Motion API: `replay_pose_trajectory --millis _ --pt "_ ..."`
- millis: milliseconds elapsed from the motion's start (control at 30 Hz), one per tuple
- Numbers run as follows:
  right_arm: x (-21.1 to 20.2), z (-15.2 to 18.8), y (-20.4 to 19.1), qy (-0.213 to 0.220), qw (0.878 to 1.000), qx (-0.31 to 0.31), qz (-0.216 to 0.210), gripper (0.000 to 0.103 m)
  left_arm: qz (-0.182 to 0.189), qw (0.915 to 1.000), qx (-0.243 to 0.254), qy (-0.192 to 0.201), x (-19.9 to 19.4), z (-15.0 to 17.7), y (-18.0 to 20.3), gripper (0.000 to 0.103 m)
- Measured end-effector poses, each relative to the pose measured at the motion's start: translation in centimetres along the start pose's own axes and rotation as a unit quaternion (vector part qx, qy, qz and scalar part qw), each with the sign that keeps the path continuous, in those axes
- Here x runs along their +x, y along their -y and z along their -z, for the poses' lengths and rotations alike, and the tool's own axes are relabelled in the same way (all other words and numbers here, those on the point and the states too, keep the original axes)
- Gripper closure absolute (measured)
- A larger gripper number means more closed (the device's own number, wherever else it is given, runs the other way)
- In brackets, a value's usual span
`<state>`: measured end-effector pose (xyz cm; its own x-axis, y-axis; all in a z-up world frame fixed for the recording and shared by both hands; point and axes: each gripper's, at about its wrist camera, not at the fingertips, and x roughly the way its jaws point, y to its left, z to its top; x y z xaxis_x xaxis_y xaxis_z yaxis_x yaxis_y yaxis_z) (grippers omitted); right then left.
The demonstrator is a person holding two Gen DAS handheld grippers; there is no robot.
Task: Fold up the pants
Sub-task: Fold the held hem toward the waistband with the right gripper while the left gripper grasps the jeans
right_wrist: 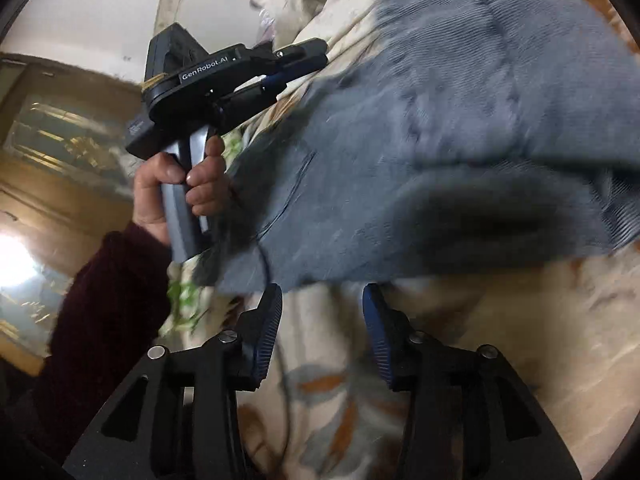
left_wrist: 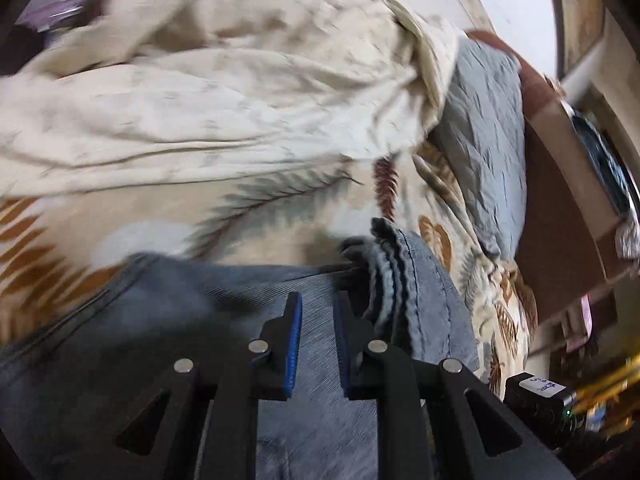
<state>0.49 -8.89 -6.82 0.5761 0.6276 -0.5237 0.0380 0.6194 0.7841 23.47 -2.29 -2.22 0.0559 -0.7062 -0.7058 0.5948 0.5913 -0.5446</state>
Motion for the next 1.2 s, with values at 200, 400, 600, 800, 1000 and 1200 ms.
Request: replay_pose_trajectory --millis 200,400,600,800,1000,1200 --pt "-7.6 -2.4 2.0 0.149 0.988 0.032 0.000 0.058 0.041 0.9987 -0.022 0.023 -1.0 1.2 3.2 0.051" --pt "-12.1 -2.6 5.9 0.232 0.965 0.125 0.011 0.058 0.044 0.9951 -0.085 0.024 3.4 0.7 4.8 0.025" --pt "-13.7 -2.7 5.9 0.240 0.962 0.131 0.011 0.058 0.037 0.9911 -0.126 0.024 6.9 1.3 5.0 0.025" --pt "-14.7 -2.1 6.3 0.250 0.958 0.133 0.050 0.058 0.046 0.9947 -0.091 0.015 7.1 2.1 6.4 0.053" --pt "-14.5 -2.0 7.3 0.249 0.955 0.150 0.063 0.058 0.065 0.9922 -0.106 -0.010 6.7 2.1 8.2 0.081" --pt "-14.1 -2.2 7.9 0.236 0.957 0.156 0.061 0.058 0.073 0.9806 -0.182 0.007 4.4 2.6 10.3 0.082"
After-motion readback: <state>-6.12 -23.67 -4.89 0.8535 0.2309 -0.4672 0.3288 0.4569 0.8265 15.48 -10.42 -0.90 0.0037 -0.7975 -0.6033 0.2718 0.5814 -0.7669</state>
